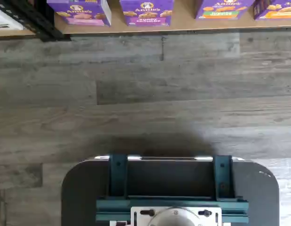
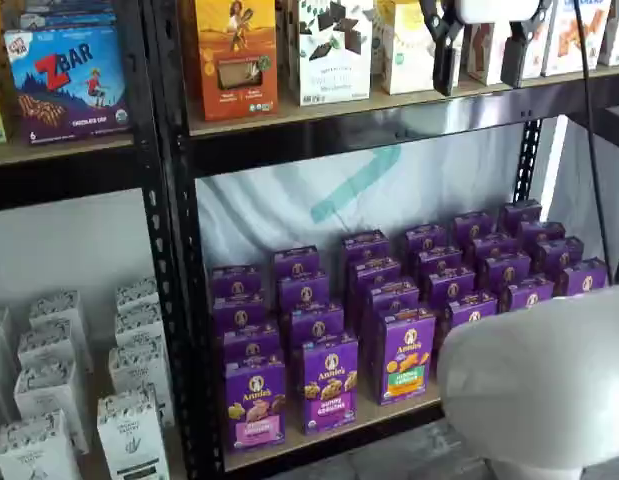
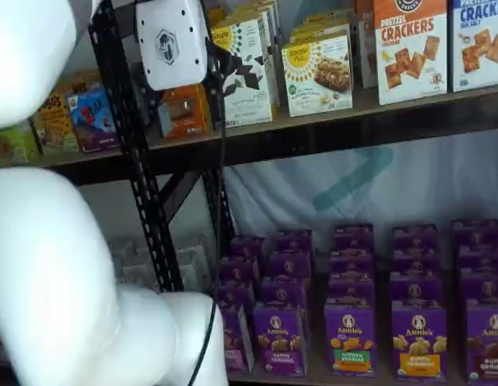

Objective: Pick up the purple box with a pink patch in the middle, on the bottom shelf, the first box from the left

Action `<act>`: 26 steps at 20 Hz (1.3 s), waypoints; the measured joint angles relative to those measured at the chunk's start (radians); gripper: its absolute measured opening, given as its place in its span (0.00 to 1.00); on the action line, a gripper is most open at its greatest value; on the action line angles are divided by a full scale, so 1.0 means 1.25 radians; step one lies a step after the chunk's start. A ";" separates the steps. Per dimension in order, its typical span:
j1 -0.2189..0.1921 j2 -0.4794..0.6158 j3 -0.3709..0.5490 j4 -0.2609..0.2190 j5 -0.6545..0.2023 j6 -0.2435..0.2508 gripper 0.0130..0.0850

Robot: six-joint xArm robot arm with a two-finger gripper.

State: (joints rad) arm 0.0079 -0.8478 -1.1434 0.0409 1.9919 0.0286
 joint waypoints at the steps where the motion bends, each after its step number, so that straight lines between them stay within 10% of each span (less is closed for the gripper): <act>1: -0.004 0.010 -0.009 0.004 0.017 -0.001 1.00; 11: 0.001 0.022 0.005 0.007 0.011 0.003 1.00; 26: 0.066 -0.002 0.231 -0.027 -0.200 0.055 1.00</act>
State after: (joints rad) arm 0.0898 -0.8506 -0.8546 0.0072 1.7416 0.0976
